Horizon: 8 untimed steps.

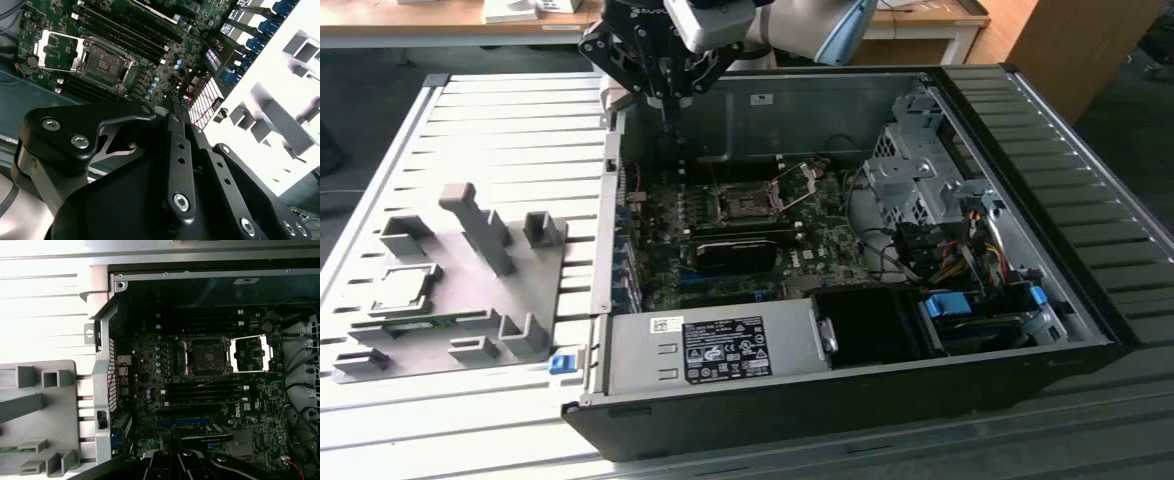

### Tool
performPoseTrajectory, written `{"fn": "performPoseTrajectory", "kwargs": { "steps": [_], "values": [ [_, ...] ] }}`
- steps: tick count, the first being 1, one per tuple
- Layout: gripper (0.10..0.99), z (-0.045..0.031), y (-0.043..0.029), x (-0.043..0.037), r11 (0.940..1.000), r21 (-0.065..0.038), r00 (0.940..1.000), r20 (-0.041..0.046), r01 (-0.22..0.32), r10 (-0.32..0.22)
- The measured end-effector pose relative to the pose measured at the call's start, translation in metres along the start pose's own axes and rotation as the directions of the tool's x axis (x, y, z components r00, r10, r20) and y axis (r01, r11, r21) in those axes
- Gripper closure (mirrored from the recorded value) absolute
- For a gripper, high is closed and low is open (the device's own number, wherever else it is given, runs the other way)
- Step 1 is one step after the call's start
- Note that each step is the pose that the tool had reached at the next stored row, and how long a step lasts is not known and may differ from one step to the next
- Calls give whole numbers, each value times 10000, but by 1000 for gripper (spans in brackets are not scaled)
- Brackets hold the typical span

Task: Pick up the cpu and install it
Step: 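Reach for the cpu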

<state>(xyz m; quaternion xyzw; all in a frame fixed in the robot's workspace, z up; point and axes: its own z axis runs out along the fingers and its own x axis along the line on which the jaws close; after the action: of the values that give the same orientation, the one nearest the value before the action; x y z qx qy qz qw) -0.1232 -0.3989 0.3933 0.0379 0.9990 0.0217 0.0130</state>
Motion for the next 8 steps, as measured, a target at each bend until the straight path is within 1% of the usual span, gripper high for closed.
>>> {"fn": "performPoseTrajectory", "kwargs": {
  "steps": [8],
  "values": [
    [980, 0, -1, 18, 10000, 0, 10000, 0, 0, 0]
  ]
}}
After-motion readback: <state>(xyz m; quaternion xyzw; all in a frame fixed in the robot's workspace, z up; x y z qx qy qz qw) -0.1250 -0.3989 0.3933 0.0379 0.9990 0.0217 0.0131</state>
